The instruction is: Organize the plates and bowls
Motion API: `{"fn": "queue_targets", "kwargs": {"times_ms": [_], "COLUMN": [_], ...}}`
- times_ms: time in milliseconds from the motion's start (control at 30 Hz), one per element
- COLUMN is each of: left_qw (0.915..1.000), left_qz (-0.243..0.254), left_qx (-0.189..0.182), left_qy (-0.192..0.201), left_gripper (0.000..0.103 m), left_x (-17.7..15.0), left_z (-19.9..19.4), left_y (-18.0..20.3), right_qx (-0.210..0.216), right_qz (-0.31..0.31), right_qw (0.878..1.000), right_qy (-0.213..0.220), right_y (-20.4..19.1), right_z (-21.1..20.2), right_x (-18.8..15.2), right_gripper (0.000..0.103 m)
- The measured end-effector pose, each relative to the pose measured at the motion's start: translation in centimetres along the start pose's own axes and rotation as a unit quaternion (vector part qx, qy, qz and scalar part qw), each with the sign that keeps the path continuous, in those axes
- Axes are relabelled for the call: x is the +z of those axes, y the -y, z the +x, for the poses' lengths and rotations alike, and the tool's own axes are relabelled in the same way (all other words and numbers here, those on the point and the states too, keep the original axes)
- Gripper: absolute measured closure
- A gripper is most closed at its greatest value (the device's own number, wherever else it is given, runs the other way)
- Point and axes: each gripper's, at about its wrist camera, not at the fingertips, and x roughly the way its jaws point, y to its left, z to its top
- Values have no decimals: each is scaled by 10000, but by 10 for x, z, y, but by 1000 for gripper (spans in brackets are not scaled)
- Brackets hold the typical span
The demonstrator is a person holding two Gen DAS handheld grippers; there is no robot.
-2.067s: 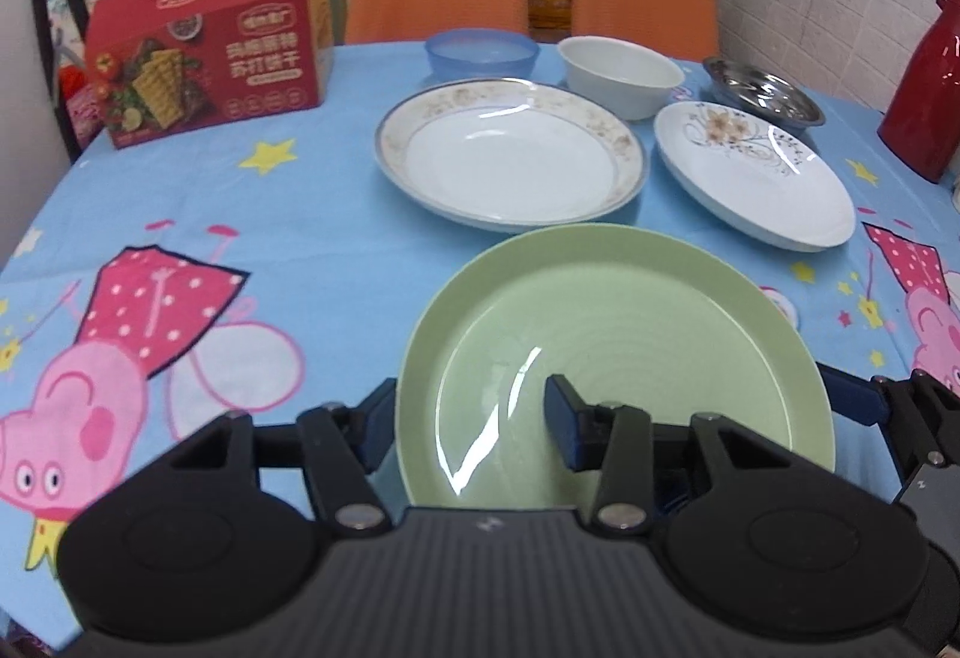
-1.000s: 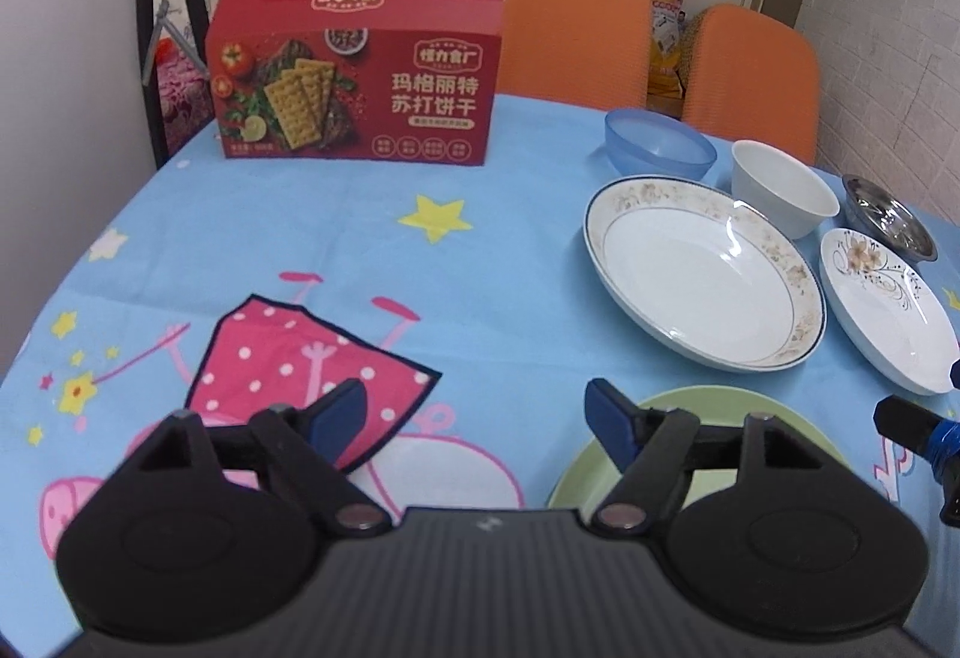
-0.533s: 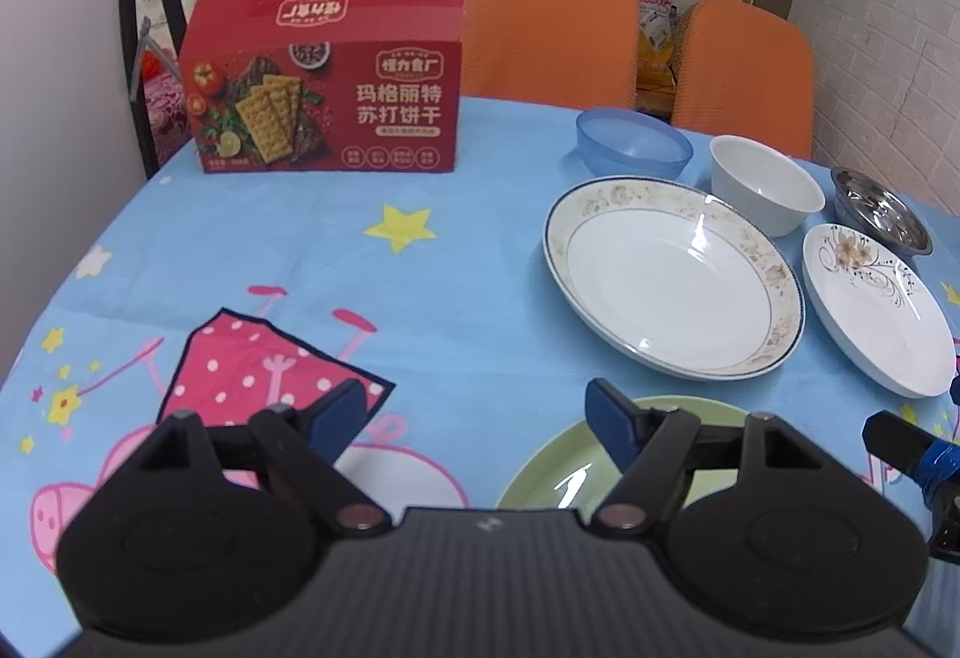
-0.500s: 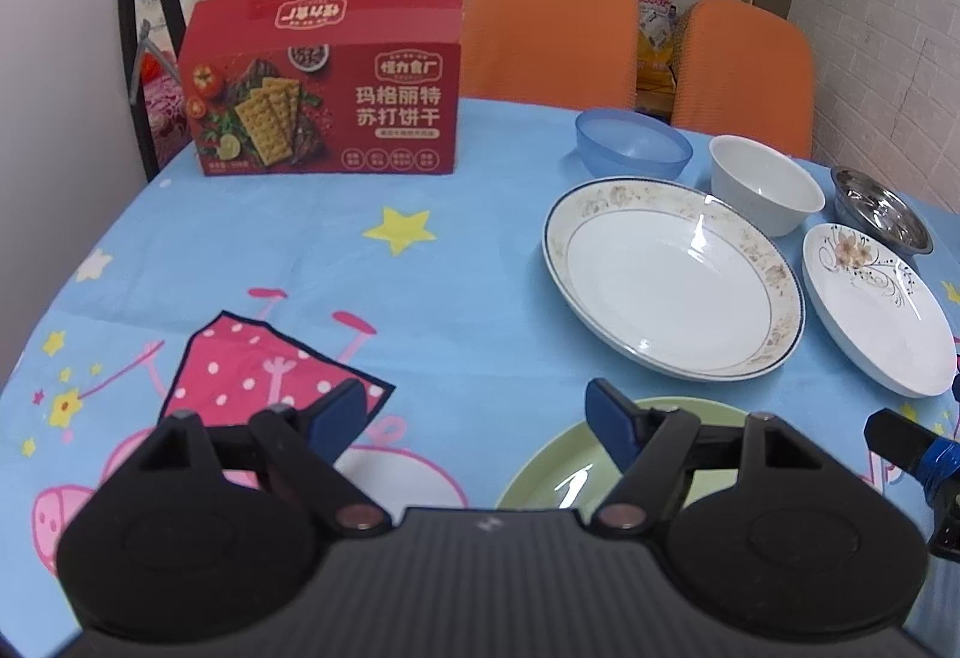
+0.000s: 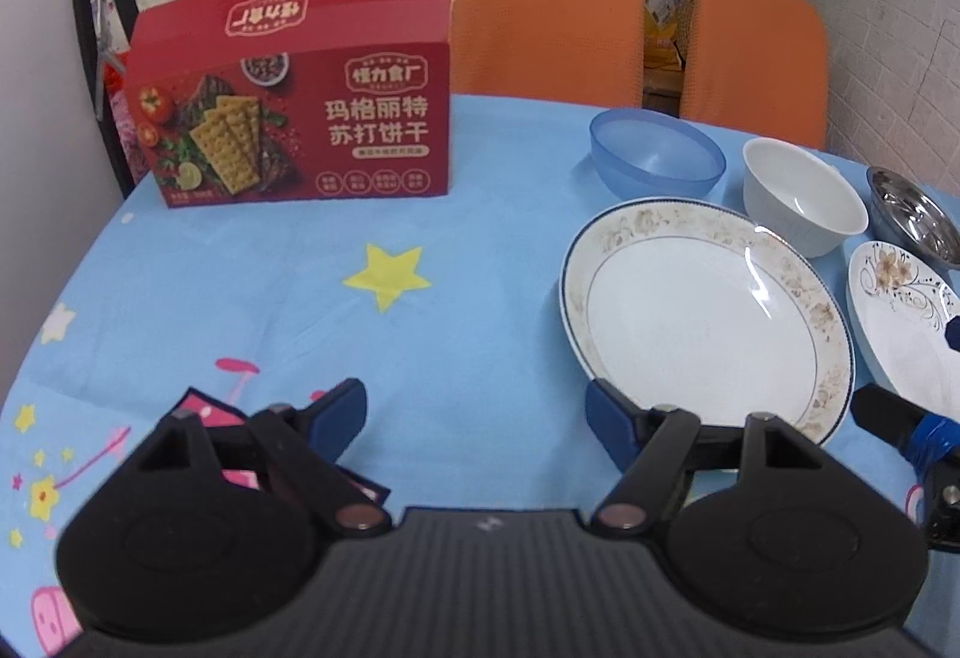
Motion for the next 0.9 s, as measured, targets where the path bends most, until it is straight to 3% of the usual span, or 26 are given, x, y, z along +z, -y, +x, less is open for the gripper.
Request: {"fn": "queue_targets", "kwargs": {"times_ms": [367, 633, 900], "left_qw": [10000, 9999, 9999], "left_qz": [-20, -84, -66], "left_qx": [-67, -99, -81], "left_qy": [-51, -56, 13], "left_gripper": [29, 29, 29], "left_x": [29, 31, 30], "left_z": [31, 32, 23], "left_y": [-10, -20, -23], "right_qx": [366, 686, 711], "right_qz": [-291, -25, 181], "right_qw": [9988, 9962, 9949], "right_qy": [-133, -530, -694], "right_y": [6, 12, -2], "right_z": [61, 104, 104], "right_x": [23, 28, 24], "right_gripper": [14, 14, 12]}}
